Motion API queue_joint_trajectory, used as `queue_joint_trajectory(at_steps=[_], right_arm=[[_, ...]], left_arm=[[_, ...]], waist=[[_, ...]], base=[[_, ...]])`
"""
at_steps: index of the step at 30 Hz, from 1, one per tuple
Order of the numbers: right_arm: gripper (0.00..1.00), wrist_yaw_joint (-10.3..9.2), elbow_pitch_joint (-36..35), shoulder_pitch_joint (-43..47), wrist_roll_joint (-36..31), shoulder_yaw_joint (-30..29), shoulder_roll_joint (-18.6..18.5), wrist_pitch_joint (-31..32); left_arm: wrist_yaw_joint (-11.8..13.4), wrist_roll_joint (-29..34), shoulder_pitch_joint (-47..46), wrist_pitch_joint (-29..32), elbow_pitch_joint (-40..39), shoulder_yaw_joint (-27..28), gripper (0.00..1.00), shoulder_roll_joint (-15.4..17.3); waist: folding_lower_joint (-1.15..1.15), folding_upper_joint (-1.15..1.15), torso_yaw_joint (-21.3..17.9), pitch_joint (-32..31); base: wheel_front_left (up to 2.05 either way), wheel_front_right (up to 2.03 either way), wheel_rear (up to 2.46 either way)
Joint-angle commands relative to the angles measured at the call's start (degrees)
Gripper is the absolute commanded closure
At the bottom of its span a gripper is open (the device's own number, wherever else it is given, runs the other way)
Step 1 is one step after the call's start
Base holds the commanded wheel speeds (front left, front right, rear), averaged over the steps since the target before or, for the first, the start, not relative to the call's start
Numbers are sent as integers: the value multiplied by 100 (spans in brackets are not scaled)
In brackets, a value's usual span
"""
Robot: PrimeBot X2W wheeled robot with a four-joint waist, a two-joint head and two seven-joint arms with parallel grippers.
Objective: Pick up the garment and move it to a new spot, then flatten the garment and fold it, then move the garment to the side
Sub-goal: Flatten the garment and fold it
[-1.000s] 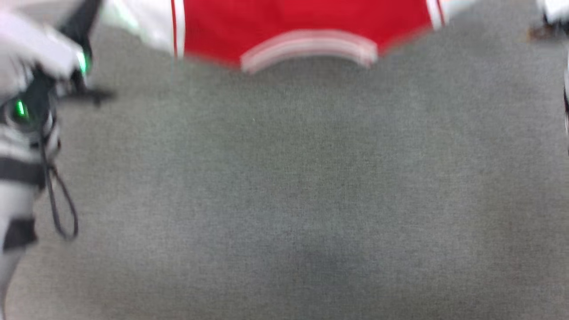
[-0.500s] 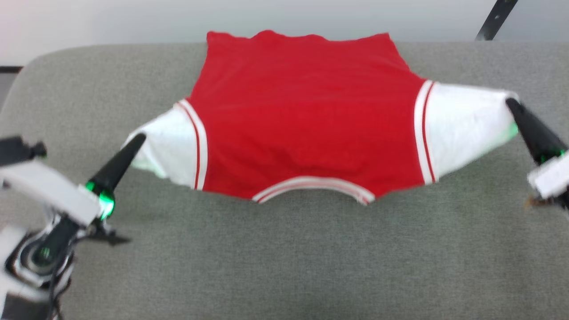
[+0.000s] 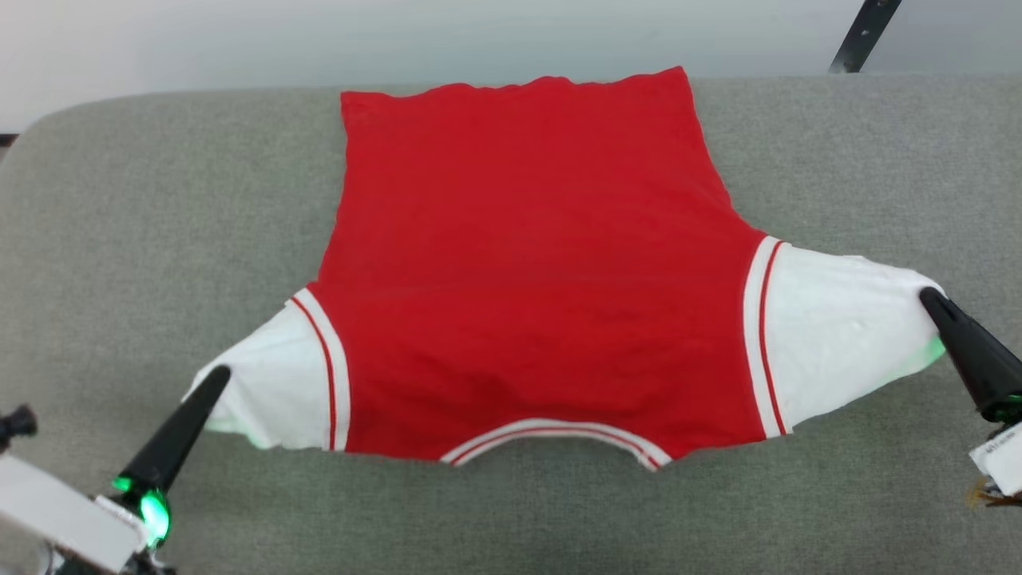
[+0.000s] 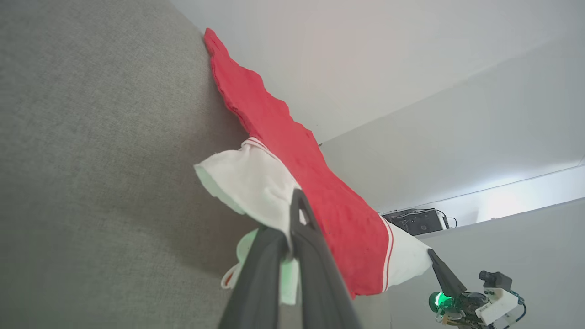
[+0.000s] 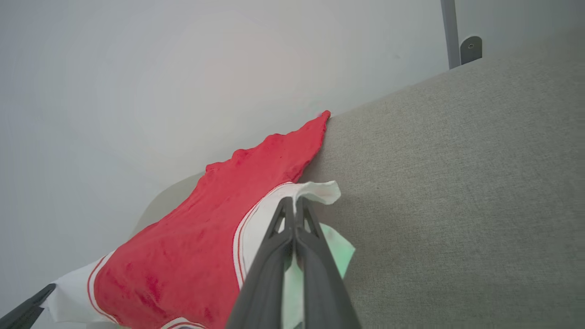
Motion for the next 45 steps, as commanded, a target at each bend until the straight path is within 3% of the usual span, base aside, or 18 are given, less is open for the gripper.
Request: queue_joint_trajectory(at_steps=[1,8,15,24,34,45], right_arm=[[100,-9,-46,39,-18,-42,22,37],[100,-9,46,106,-689,271,-57,259],[100,-9,500,143,-1066,869,-280,60],[100,-9,1265,-36,-1220,1491,-475,-433],[100,-10,2208,-252,-1097,1952,-925,-937],[100,-24,3082,-619,-522,2522,-1505,-1515]], left_arm=[[5,4,57,-26,-32,20,100,4],[558,733,-24,15,90,-438,100,-23],[1058,1664,-547,80,595,-1148,100,-668],[1356,2447,-1002,-26,1625,-1650,100,-1235],[1312,2554,-1155,61,2272,-1915,100,-1705],[1222,2487,-1176,168,2543,-1989,100,-1846]], waist=[[0,0,5,27],[0,0,12,136],[0,0,46,306],[0,0,67,506],[0,0,98,642],[0,0,154,608]], base=[[0,0,0],[0,0,0],[0,0,0],[0,0,0],[0,0,0],[0,0,0]])
